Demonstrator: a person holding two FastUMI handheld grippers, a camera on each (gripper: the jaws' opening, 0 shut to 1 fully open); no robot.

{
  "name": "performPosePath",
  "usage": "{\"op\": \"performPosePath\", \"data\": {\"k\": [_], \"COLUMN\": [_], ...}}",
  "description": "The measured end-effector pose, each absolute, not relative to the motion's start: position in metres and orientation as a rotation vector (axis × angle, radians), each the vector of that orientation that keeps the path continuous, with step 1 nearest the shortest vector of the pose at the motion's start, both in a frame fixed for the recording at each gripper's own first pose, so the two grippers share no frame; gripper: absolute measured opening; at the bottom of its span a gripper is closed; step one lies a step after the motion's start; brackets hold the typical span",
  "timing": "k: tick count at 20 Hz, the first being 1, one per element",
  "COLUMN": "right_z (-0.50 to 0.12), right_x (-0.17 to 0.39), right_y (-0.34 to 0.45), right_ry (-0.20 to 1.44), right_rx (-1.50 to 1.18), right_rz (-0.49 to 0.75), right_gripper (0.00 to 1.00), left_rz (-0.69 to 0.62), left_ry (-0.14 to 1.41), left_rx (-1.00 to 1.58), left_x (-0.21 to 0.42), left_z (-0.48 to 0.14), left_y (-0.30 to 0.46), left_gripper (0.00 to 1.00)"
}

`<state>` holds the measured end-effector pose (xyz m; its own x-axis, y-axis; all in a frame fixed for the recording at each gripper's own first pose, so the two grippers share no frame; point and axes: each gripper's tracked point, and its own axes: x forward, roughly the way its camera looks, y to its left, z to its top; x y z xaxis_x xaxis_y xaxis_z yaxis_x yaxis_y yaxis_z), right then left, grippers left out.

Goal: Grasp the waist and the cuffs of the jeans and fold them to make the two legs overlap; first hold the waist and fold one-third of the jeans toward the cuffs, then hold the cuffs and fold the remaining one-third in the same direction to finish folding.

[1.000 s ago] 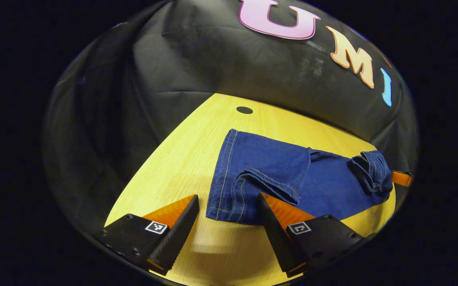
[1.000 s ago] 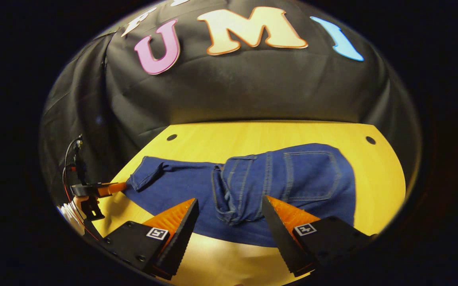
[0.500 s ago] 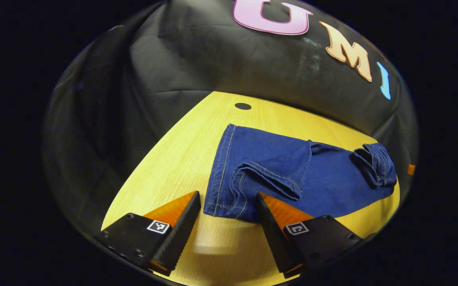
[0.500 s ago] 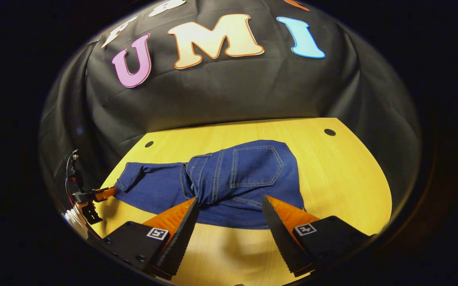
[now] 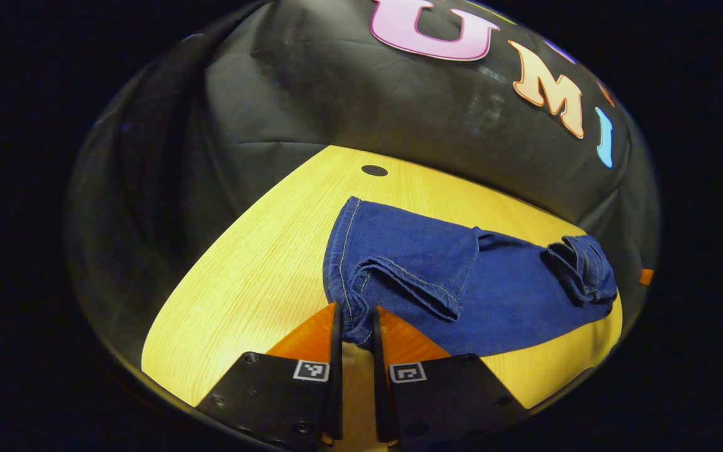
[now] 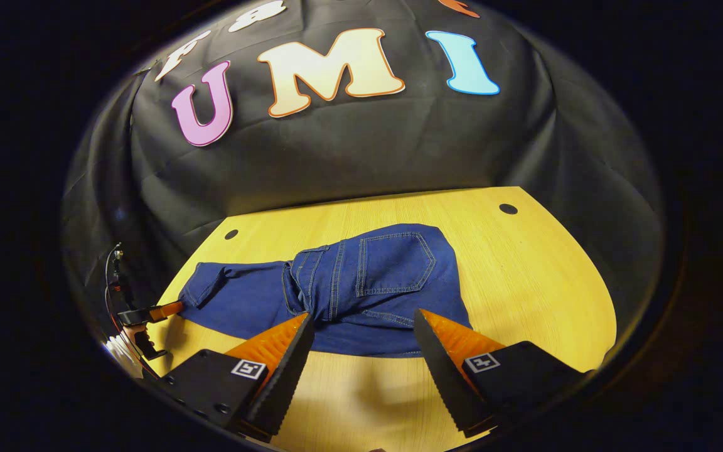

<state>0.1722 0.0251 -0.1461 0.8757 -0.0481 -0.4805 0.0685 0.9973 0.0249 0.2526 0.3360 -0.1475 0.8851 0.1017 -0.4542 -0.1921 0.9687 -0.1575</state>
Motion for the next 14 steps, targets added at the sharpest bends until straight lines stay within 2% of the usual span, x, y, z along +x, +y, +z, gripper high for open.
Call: {"op": "performPosePath", "data": {"k": [1, 2, 3, 4, 7, 9, 14], "right_z": [-0.144, -0.144, -0.143, -0.142, -0.135, -0.133, -0.127], "right_x": [0.172, 0.170, 0.170, 0.168, 0.165, 0.157, 0.164], "right_y": [0.024, 0.024, 0.023, 0.022, 0.015, 0.001, -0.027], "right_ry": [0.494, 0.490, 0.486, 0.485, 0.469, 0.465, 0.446], "right_rx": [0.043, 0.046, 0.049, 0.050, 0.047, 0.048, 0.111], "right_rz": [-0.065, -0.068, -0.072, -0.077, -0.098, -0.110, -0.097], "right_gripper": [0.94, 0.94, 1.00, 0.94, 0.94, 0.99, 0.98], "left_rz": [0.148, 0.148, 0.151, 0.156, 0.154, 0.133, 0.087], "left_ry": [0.451, 0.457, 0.459, 0.453, 0.397, 0.345, 0.237], "left_rx": [-0.243, -0.286, -0.323, -0.345, -0.345, -0.384, -0.477], "left_x": [0.253, 0.254, 0.250, 0.251, 0.255, 0.258, 0.276], "left_z": [-0.147, -0.147, -0.145, -0.141, -0.119, -0.093, -0.031], "left_y": [0.337, 0.337, 0.337, 0.338, 0.329, 0.320, 0.276], "left_gripper": [0.10, 0.05, 0.01, 0.01, 0.00, 0.00, 0.00]}}
